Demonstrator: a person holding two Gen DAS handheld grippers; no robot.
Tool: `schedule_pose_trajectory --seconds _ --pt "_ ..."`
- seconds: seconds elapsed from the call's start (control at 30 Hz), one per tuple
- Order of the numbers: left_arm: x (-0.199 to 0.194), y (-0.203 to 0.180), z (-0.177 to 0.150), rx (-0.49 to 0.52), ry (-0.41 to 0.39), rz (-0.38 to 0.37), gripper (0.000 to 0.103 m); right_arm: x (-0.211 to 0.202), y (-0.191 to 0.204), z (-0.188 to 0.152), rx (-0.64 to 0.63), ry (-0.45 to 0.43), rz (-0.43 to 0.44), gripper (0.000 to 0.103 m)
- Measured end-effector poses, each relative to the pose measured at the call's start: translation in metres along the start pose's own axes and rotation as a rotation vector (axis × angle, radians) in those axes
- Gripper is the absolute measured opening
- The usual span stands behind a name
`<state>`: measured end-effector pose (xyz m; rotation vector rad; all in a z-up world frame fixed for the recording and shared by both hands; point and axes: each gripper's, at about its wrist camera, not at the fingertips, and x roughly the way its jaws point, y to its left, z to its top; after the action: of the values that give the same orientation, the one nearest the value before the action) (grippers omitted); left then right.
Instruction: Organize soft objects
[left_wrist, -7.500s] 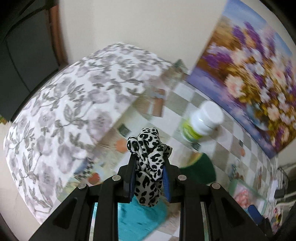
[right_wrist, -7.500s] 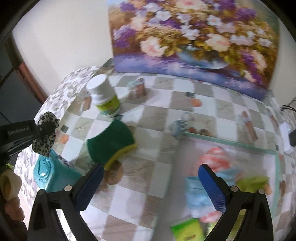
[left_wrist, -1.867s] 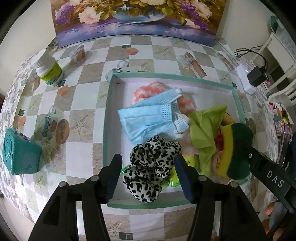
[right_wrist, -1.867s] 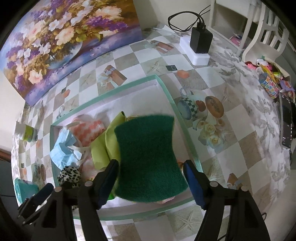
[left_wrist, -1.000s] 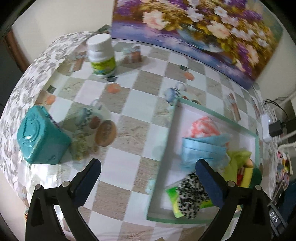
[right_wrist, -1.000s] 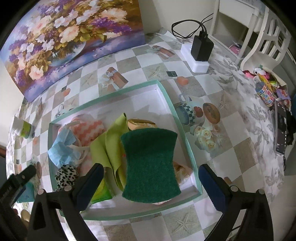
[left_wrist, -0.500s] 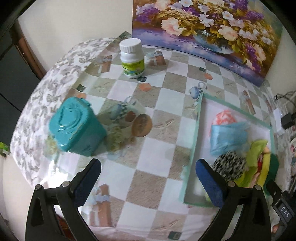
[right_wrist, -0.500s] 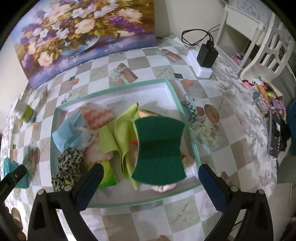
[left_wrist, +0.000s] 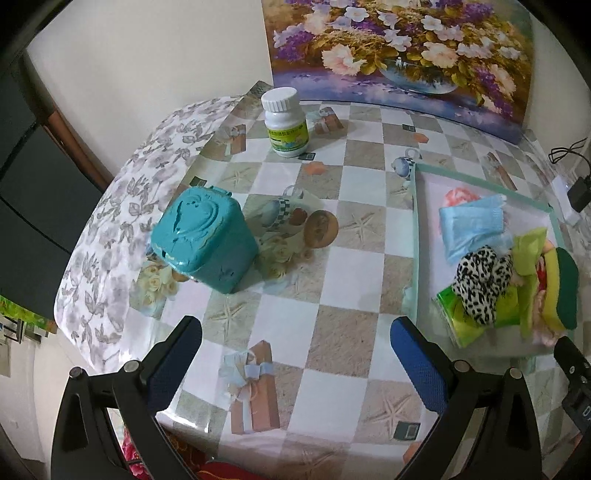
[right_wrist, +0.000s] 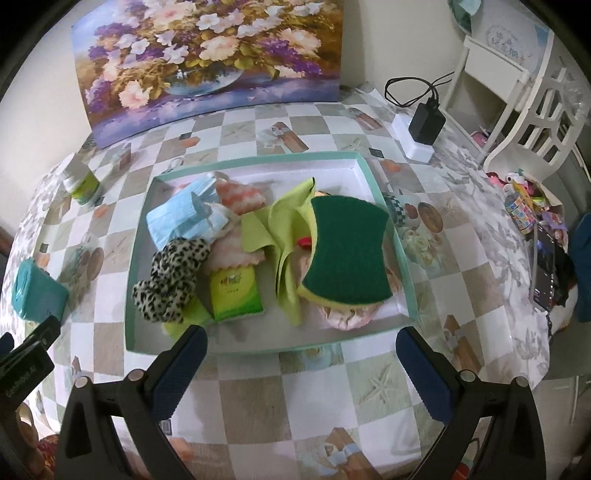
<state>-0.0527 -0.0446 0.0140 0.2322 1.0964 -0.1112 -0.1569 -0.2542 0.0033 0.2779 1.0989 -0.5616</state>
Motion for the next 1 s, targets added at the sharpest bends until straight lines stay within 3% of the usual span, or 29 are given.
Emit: schedule_pose_trajectory --seconds 0.3,1.0 --pt "-0.013 0.01 -0.004 -0.035 -0.033 -0.036 0.102 -0.012 0.004 -0.013 -0.019 -0.032 0.0 0.103" --pt "-0.004 0.01 -0.002 -0.009 0.01 -0.048 0.102 -0.018 0.007 -0.009 -0.035 -0.066 0.004 0.103"
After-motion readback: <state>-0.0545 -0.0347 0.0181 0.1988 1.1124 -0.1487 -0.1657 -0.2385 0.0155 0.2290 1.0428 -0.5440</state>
